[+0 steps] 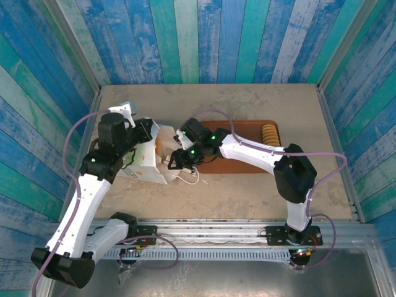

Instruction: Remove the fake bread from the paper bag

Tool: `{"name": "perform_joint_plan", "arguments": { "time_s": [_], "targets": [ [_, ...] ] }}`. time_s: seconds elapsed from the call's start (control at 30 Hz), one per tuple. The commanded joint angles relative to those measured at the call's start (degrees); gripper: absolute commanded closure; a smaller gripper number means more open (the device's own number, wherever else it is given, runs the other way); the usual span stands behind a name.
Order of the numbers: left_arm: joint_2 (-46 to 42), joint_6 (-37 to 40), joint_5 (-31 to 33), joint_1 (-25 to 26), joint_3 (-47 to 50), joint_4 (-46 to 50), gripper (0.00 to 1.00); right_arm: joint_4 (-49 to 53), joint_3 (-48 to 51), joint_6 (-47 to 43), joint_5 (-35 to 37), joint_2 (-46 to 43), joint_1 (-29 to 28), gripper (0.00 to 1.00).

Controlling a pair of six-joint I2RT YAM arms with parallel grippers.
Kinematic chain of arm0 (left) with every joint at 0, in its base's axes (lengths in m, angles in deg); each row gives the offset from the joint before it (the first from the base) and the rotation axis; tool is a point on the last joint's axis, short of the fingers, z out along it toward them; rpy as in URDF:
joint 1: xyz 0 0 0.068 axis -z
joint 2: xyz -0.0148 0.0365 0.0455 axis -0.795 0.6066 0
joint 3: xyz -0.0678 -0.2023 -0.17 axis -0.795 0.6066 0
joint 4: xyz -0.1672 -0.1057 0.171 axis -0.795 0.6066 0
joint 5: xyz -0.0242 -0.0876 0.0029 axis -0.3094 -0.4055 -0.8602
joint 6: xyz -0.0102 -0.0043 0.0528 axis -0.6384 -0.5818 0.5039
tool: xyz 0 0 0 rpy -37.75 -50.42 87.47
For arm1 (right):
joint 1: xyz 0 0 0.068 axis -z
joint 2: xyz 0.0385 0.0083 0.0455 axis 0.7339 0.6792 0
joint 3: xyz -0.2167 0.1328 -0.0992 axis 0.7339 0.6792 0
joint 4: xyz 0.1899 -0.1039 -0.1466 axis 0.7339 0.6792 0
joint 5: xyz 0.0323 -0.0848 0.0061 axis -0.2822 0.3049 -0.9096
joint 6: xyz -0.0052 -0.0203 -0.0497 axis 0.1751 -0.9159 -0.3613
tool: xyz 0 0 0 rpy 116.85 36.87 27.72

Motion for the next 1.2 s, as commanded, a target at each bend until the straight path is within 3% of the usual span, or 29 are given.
{"name": "perform_joint_plan", "arguments": {
  "time_s": [0.0, 0.27, 0.53, 0.8, 1.03, 1.17],
  "targets": [
    [-0.35, 0.0, -0.32, 0.04, 0.3, -1.93, 1.0, -0.17, 0.87, 0.3, 1.51, -2.45, 0.15, 0.35],
    [-0.35, -0.04, -0.49, 0.04, 0.21, -1.84, 1.0, -6.53, 1.94, 3.86, -6.91, 1.47, 0.22, 0.35],
    [-0.25, -0.34, -0.5, 0.04, 0.13, -1.78, 1.0, -7.85, 1.22, 3.78, -8.16, 2.91, 0.27, 0.4],
    [-0.7, -0.46, 0.88, 0.05, 0.48, -1.71, 1.0, -3.98, 1.53, -2.41, -0.79, -3.38, 0.19, 0.59],
    [-0.56, -0.71, 1.09, 0.05, 0.57, -2.3, 1.0, 11.81, -4.3, -11.11, 13.82, -4.44, -1.51, 0.61],
    [-0.18, -0.74, 0.8, 0.08, 0.48, -2.55, 1.0, 16.81, -6.64, -13.66, 17.98, -3.39, -2.33, 0.6]
  ]
}}
